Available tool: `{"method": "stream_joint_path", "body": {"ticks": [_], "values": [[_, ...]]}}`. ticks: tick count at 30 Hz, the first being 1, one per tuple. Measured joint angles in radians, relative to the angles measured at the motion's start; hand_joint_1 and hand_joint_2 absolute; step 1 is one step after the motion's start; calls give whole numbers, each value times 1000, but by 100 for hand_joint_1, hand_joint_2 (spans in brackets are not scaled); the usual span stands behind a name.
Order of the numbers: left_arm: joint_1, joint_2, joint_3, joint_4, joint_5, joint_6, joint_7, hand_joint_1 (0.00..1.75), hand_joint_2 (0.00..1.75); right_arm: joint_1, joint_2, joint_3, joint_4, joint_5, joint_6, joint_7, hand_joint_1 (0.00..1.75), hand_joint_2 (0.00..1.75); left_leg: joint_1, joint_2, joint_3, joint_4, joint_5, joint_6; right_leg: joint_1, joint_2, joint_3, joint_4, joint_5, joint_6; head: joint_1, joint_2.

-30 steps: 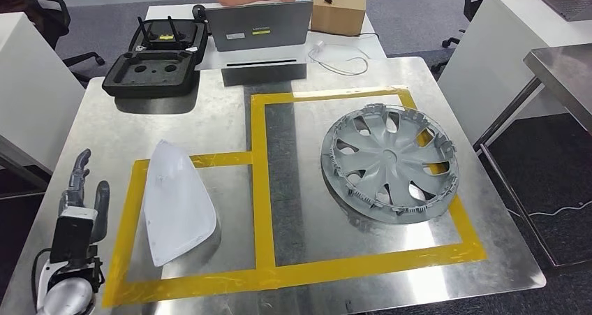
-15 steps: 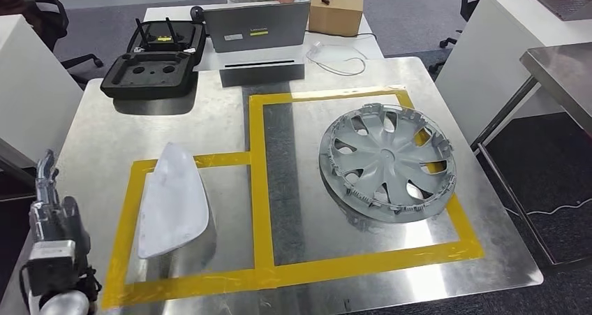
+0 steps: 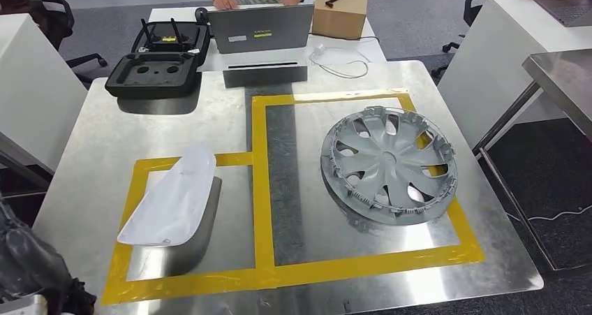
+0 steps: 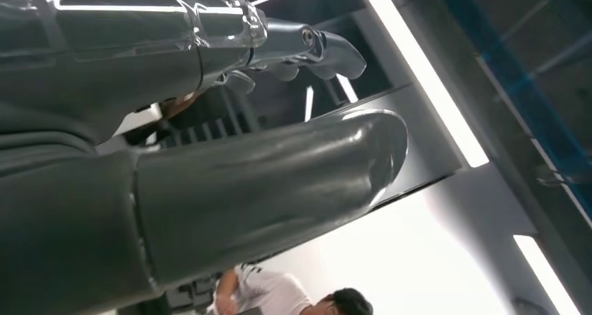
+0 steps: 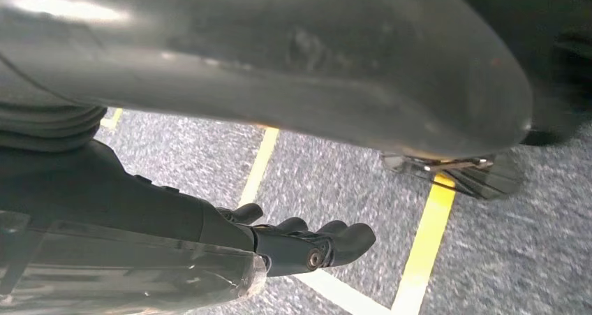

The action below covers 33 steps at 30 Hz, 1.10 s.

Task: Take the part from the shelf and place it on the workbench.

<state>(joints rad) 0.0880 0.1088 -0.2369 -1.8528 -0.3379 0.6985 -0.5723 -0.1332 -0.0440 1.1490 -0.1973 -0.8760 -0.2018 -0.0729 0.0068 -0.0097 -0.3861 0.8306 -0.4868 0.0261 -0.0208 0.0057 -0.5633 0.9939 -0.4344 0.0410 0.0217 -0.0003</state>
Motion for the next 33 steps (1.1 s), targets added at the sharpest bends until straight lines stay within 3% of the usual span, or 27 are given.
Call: {"method": "stream_joint_path", "body": {"ticks": [2, 6, 8, 10, 11, 12, 13, 14, 16, 17, 18, 20, 21, 22, 23, 25, 26, 27, 28, 29, 32, 33], "values": [[8, -14, -2, -31, -91, 0, 22, 0, 0, -2, 0, 0, 0, -1, 0, 0, 0, 0, 0, -1, -1, 6, -8, -14, 1, 1, 51, -107, 39, -6, 3, 0], [19, -35, -12, -81, -173, 0, 59, 0, 0, -6, 0, 0, 0, -1, 1, 0, 0, 0, 4, 0, -11, 16, -20, -34, 3, 1, 56, -136, 44, -33, -7, 0], [23, -39, -15, -97, -174, 0, 65, 0, 0, -9, 0, 0, 0, -1, 1, 0, 0, 0, 5, 4, -47, 100, -85, -41, 1, -1, 48, -144, 54, -48, -17, 0], [26, -41, -17, -107, -171, 0, 66, 0, 0, -10, 0, 0, 0, -1, 2, 0, 0, 0, 7, 7, -115, 255, -176, -47, 2, -3, 35, -145, 64, -54, -28, 0], [28, -42, -18, -110, -168, 0, 66, 0, 0, -10, 1, 0, 0, 0, 2, 0, 0, 0, 8, 7, -140, 318, -202, -49, 3, -4, 28, -145, 69, -54, -30, 0], [30, -42, -19, -112, -165, 0, 66, 0, 0, -9, 1, 0, 0, 0, 3, 0, 0, 0, 8, 8, -147, 343, -206, -50, 3, -4, 22, -145, 74, -53, -31, 0], [31, -43, -20, -115, -163, 0, 67, 0, 0, -8, 1, 0, 0, 0, 3, 0, 0, 0, 9, 9, -132, 323, -187, -50, 2, -4, 16, -144, 80, -51, -31, 0], [32, -43, -21, -117, -162, 0, 68, 0, 0, -8, 1, 0, 0, 0, 3, 0, 0, 0, 9, 11, -95, 261, -151, -49, 1, -3, 12, -144, 86, -47, -31, 0], [31, -43, -22, -123, -160, 0, 69, 0, 0, -9, 1, 0, 0, 1, 3, 0, 0, 0, 10, 15, -1, 89, -76, -46, -1, 0, 6, -144, 97, -37, -33, 0], [30, -43, -23, -127, -159, 0, 70, 0, 0, -9, 1, 0, 0, 1, 3, 0, 0, 0, 9, 15, 29, 29, -53, -44, -2, 2, 3, -144, 105, -30, -34, 0], [30, -43, -24, -130, -159, 0, 72, 0, 0, -9, 1, 0, 0, 2, 3, 0, 0, 0, 8, 14, 41, -2, -42, -41, -2, 2, 0, -146, 113, -23, -35, 0], [31, -44, -26, -133, -158, 0, 77, 0, 0, -8, 1, 0, 0, 3, 3, 0, 0, 0, 5, 7, 29, -4, -30, -29, -3, 2, -6, -154, 131, -9, -33, 0], [31, -44, -27, -134, -158, 0, 80, 0, 0, -7, 1, 0, 0, 3, 3, 0, 0, 0, 5, 5, 20, -1, -21, -22, -4, 0, -11, -154, 127, -3, -31, 0], [30, -44, -28, -134, -157, 0, 81, 0, 0, -6, 1, 0, 0, 4, 3, 1, 0, 0, 5, 4, 11, 0, -11, -14, -5, -1, -21, -137, 104, 1, -29, 0], [30, -45, -29, -135, -157, 0, 82, 0, 0, -5, 0, 0, 0, 4, 4, 1, 0, 0, 6, 5, 0, -1, 0, -7, -5, -2, -38, -91, 59, 4, -25, 0], [31, -46, -30, -135, -157, 0, 82, 0, 0, -5, 1, 0, 0, 5, 4, 2, 0, 0, 1, 4, -24, 2, 17, 4, -4, -2, -82, 68, -59, 5, -14, 0], [31, -47, -31, -135, -157, 0, 82, 0, 0, -6, 1, 0, 0, 6, 4, 2, 0, 0, -2, 4, -37, 5, 24, 6, -4, -2, -98, 149, -102, 4, -9, 0], [32, -47, -31, -135, -157, 0, 82, 0, 0, -7, 2, 0, 0, 6, 5, 2, 0, 0, -6, 4, -48, 8, 30, 8, -3, -2, -100, 199, -121, 1, -4, 0], [33, -47, -31, -135, -157, 0, 82, 0, 0, -8, 2, 0, -1, 6, 5, 2, 0, 0, -11, 3, -58, 12, 36, 9, 0, -2, -85, 209, -120, -4, -1, 0], [33, -47, -31, -135, -157, 0, 82, 0, 0, -8, 2, 0, -1, 6, 5, 2, 0, 0, -15, 1, -67, 14, 41, 9, 4, -2, -48, 171, -103, -13, 3, 0], [33, -48, -31, -137, -157, 0, 84, 0, 0, -12, 0, 0, 0, 7, 5, 2, 0, 0, -26, -1, -79, 16, 55, 5, 30, 1, 112, -71, -35, -53, 13, 0], [33, -48, -31, -139, -156, 0, 84, 0, 0, -13, 0, 0, 0, 8, 5, 2, 0, 0, -28, -1, -82, 18, 60, 2, 37, 1, 143, -124, -23, -60, 15, 0]]}}
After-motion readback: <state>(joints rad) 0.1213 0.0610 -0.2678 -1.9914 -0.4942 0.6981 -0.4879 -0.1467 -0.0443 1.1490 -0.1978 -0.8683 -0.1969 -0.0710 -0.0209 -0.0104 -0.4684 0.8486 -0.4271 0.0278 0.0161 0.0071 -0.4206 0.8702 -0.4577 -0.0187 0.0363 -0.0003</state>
